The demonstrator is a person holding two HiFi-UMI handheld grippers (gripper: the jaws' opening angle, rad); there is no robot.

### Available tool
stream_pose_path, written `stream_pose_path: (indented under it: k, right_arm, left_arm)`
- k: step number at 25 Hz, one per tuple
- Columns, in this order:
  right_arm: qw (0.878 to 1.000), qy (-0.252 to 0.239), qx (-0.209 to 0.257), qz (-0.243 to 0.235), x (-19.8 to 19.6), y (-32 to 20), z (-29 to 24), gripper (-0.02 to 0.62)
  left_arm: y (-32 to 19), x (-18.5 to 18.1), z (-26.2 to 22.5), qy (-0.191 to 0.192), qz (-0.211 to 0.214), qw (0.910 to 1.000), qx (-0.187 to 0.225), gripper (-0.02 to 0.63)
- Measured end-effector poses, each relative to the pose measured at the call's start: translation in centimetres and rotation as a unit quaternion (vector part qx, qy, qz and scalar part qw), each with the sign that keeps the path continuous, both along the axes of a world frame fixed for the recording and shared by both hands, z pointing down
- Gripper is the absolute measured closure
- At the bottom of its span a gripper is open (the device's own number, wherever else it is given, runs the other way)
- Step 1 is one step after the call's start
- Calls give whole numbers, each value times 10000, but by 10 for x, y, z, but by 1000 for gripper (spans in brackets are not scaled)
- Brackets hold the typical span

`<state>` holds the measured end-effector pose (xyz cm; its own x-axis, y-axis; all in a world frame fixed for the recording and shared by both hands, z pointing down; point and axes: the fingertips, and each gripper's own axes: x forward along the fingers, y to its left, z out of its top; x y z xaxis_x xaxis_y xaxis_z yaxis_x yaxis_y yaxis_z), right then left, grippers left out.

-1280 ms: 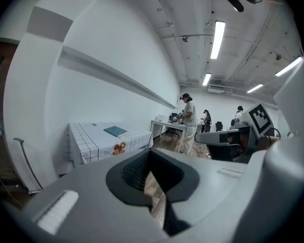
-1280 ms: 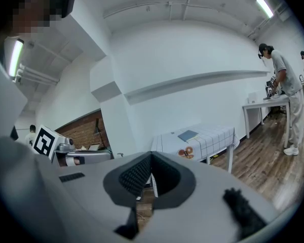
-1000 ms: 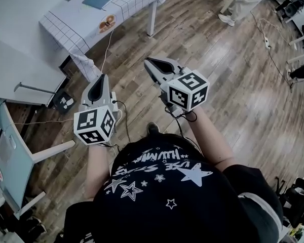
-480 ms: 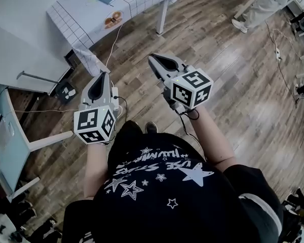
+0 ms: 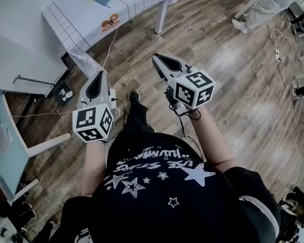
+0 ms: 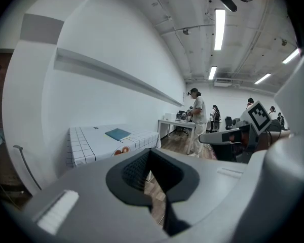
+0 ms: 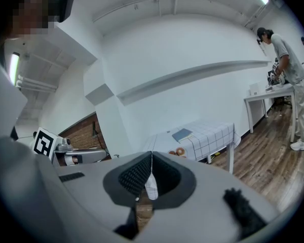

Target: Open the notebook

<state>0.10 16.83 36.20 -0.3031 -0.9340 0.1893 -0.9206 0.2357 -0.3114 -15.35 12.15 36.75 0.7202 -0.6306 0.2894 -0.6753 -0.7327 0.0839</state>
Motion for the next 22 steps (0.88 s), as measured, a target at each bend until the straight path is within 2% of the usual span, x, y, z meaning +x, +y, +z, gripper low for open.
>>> stream_pose_path:
  k: [7,15,22]
  right_arm:
    - [9998,100,-161,106,26,-47,8,578]
    - [9997,78,-64,224,57,-139,-13,578]
    - [9993,70,-305,204,68,-208,-7,578]
  left_arm:
    - [-59,28,8,93,48,9999,-71,597]
    - [-148,60,9,99,169,9996,-218,597]
    - [-216,84,10,-12,406,9990,-174,597]
